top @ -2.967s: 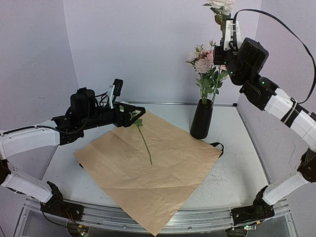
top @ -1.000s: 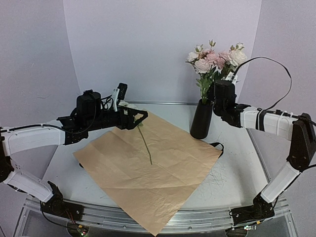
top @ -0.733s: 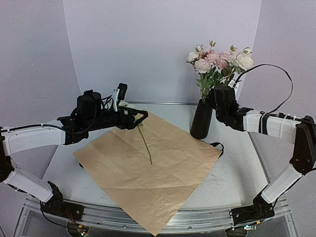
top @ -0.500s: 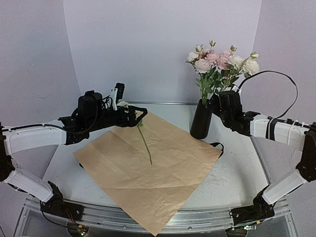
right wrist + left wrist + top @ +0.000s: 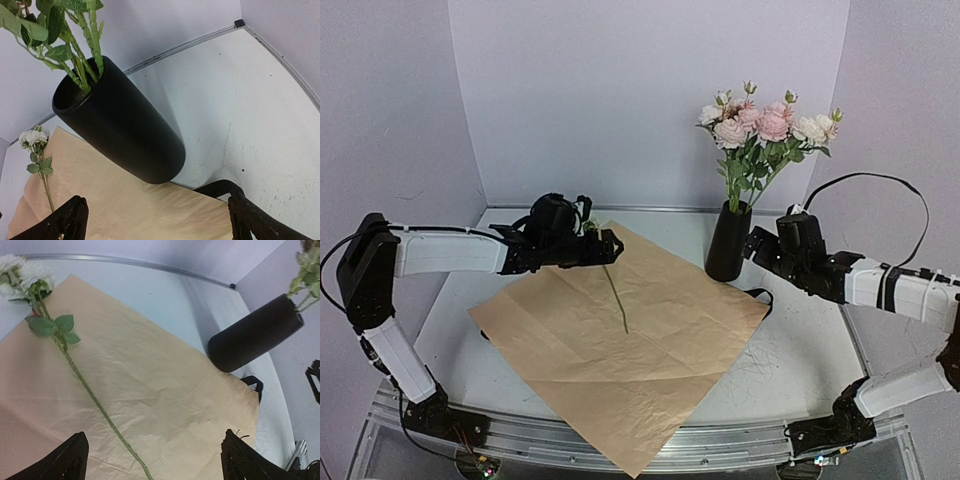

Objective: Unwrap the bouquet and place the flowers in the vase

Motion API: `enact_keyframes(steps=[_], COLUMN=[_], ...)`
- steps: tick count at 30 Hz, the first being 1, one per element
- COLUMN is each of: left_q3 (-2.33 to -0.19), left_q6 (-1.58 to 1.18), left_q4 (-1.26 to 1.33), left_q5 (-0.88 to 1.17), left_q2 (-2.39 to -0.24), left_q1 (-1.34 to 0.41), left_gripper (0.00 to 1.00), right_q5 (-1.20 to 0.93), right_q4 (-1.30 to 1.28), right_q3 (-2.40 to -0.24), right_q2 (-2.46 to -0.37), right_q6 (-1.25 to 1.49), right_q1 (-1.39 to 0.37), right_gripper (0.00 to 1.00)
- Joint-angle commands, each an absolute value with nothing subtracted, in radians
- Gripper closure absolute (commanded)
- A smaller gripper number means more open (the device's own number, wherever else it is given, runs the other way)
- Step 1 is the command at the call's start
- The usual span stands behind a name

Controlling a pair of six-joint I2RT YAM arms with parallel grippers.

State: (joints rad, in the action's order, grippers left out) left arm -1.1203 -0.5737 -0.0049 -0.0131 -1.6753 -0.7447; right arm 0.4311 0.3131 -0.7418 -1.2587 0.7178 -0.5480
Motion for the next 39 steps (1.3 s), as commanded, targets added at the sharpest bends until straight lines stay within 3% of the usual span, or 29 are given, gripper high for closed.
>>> enact_keyframes(steps=[1, 5, 11, 16, 25, 34, 39], left_q3=[-1.244, -1.323, -1.434, -1.492, -1.583, -1.712, -1.764], left_q6=[-0.662, -0.728, -0.757, -0.762, -0.775, -0.78, -0.784], left_q4=[-0.149, -0.214, -0.289, -0.304, -0.328, -0.408, -0.44], left_q5=[-0.094, -0.144, -0.2, -0.252, -0.273, -0.276, -0.295], left_q2=[-1.765, -1.855, -1.984, -2.05, -2.157, -2.268, -2.306], left_q1=[-0.736, -0.734, -0.732, -0.726, -0.708, -0.685, -0.684], left_gripper=[0.07, 0.1, 0.31, 0.4, 0.45, 0.48, 0.58], right_q5=[0.377, 0.326, 0.247, 0.175, -0.034, 0.0, 0.038], right_q4=[0.308, 0.308, 0.318, 0.365, 0.466, 0.472, 0.471], right_q3=[-0.699, -0.667, -0.631, -0.595, -0.577, -0.624, -0.636], right_q2=[-1.202, -1.179, -1.151, -1.12, -1.111, -1.158, -1.184], right_q6=[0.694, 0.701, 0.708, 0.657, 0.547, 0.499, 0.503], right_q1=[-0.545, -0.546, -0.551, -0.565, -0.631, -0.72, -0.724], right_gripper=[0.02, 0.02, 0.03, 0.06, 0.06, 0.03, 0.02])
